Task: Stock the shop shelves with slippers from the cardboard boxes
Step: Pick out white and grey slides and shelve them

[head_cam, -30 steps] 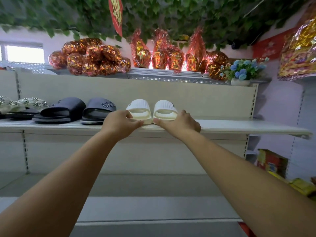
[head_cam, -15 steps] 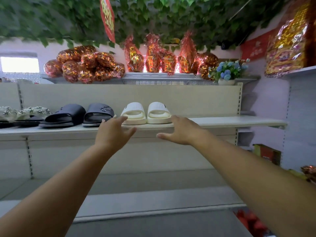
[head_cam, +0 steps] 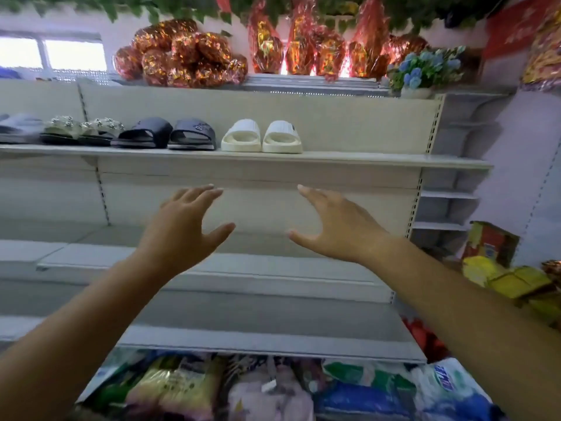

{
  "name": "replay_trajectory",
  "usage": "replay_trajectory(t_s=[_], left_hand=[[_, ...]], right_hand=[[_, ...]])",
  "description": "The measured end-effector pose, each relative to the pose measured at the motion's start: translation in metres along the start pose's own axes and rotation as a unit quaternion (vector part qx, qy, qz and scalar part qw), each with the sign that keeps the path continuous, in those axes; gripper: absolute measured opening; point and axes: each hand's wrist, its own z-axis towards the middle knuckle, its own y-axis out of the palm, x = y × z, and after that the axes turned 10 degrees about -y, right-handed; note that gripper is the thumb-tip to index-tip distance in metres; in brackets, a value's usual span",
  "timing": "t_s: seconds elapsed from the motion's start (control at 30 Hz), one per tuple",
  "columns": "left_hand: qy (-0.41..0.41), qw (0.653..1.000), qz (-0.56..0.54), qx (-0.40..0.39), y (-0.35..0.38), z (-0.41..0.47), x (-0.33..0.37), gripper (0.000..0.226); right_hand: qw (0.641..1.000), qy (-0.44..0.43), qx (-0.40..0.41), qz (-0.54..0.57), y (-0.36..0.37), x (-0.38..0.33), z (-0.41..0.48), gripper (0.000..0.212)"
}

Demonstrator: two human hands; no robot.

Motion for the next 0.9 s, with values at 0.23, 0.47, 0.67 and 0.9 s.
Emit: replay_trajectory(t_s=[0.23,0.47,0.67,0.9], left_hand=[[-0.039,0.998,0.046,-0.020,0.012,-0.149,-0.004,0.072],[-0.133,0.984,0.074,-0.094,0.029,-0.267,-0.019,0.069],[-0.222,0.966,0.073,-0.110,0.007,-0.343,-0.059,0.075],[-0.372,0.923,0.078,-0.053,-0.055,-0.418,-0.149,0.080]], right_hand=[[0.992,-0.069,-0.028,0.097,0.083,-0.046,-0.087,0.083],[0.977,-0.122,-0.086,0.155,0.158,-0.098,-0.135,0.085],[0.962,-0.148,-0.131,0.187,0.182,-0.149,-0.142,0.085],[0.943,-0.227,-0.150,0.192,0.216,-0.271,-0.089,0.085]])
